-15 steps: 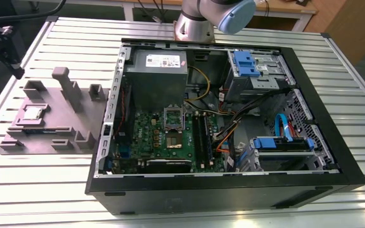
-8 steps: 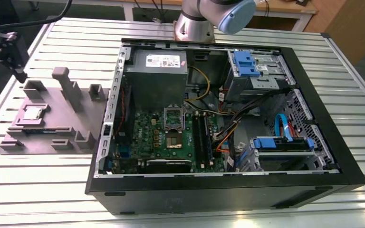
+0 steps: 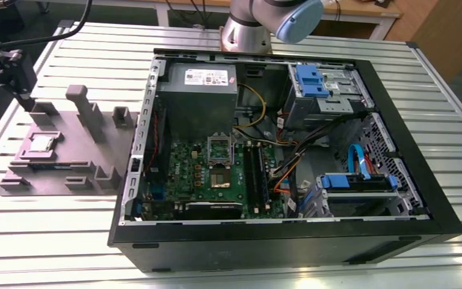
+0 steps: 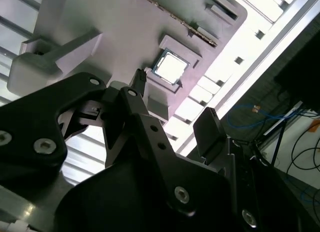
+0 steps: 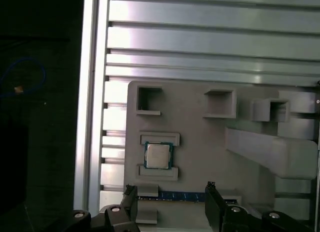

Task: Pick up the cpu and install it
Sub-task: 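Pick up the cpu and move it towards the insertion slot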

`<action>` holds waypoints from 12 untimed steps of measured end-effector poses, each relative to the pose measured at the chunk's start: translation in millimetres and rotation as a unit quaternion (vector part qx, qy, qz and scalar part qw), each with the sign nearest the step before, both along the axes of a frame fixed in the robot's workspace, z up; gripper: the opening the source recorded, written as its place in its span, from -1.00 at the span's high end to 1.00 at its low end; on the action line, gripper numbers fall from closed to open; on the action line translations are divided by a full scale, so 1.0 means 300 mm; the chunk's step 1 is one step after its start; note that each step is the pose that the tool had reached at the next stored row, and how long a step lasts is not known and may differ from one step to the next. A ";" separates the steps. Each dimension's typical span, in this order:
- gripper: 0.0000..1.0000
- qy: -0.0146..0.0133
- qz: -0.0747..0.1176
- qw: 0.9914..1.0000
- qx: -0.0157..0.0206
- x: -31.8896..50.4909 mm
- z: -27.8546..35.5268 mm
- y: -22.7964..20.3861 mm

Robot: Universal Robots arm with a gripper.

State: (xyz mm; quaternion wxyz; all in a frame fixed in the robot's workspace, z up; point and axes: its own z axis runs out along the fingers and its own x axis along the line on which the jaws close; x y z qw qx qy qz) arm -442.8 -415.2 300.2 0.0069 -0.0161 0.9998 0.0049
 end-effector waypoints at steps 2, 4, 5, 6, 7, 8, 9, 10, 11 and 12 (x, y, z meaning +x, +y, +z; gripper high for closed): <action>-0.29 0.000 0.000 1.000 0.000 0.000 0.000 0.000; -0.29 0.000 0.000 1.000 0.000 0.000 0.000 0.000; -0.29 0.000 0.000 1.000 0.000 0.000 -0.001 0.000; -0.29 0.000 0.000 1.000 0.000 0.000 -0.001 0.000; -0.29 0.000 0.000 1.000 0.000 0.000 -0.001 0.000; -0.29 0.000 0.000 1.000 0.000 0.000 -0.001 0.000; -0.29 0.000 0.000 1.000 0.000 0.000 -0.002 0.000; -0.29 0.000 0.000 1.000 0.000 0.000 -0.003 0.000; -0.29 0.000 0.000 1.000 0.000 0.000 -0.004 0.000; -0.29 0.000 0.000 1.000 0.000 0.000 -0.005 0.000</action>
